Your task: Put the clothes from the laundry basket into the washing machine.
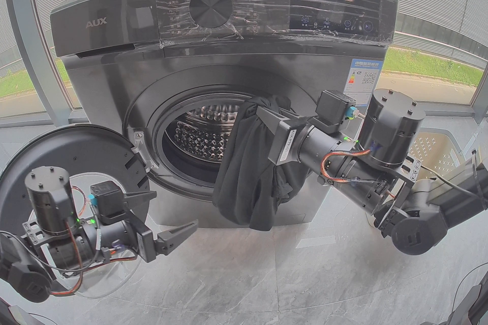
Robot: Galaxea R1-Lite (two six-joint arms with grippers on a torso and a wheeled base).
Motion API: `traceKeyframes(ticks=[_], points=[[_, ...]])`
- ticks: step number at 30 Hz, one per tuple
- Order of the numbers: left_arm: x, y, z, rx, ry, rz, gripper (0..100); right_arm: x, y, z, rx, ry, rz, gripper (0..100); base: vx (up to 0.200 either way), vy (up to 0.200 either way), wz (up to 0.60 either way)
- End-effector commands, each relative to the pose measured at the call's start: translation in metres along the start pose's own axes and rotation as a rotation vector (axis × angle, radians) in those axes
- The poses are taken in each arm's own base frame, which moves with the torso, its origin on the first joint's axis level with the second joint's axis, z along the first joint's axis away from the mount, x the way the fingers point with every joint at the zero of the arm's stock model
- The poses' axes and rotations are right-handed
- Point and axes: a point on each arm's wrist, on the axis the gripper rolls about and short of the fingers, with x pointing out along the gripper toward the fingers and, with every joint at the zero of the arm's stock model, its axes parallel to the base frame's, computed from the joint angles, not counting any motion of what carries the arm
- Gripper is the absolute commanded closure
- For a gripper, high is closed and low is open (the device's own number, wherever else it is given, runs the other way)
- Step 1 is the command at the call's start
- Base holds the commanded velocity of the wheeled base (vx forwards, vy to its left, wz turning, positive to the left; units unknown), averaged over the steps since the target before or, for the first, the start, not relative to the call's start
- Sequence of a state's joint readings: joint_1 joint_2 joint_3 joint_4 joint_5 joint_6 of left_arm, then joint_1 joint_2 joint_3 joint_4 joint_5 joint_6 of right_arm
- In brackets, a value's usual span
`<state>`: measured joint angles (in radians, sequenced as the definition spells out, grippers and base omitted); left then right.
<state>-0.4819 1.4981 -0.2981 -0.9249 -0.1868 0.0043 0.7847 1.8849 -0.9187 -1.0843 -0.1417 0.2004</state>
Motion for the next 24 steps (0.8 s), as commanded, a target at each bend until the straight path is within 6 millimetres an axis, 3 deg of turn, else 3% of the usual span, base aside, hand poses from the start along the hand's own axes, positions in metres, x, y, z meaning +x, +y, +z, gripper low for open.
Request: traceKeyframes(ticks=[1,11,24], points=[[0.037,-0.005,-0.024,-0.004,0.114,-0.022,0,0.005,0.001,-0.006,0.000,0.009,-0.001,100,0.000,0.000,0.00],[0.074,-0.010,-0.051,0.011,0.128,-0.051,0,0.000,0.009,-0.014,0.002,0.035,0.017,100,0.000,0.000,0.00],[0.091,-0.011,-0.069,0.010,0.150,-0.062,0,-0.003,0.019,-0.024,0.002,0.058,0.028,100,0.000,0.000,0.00]])
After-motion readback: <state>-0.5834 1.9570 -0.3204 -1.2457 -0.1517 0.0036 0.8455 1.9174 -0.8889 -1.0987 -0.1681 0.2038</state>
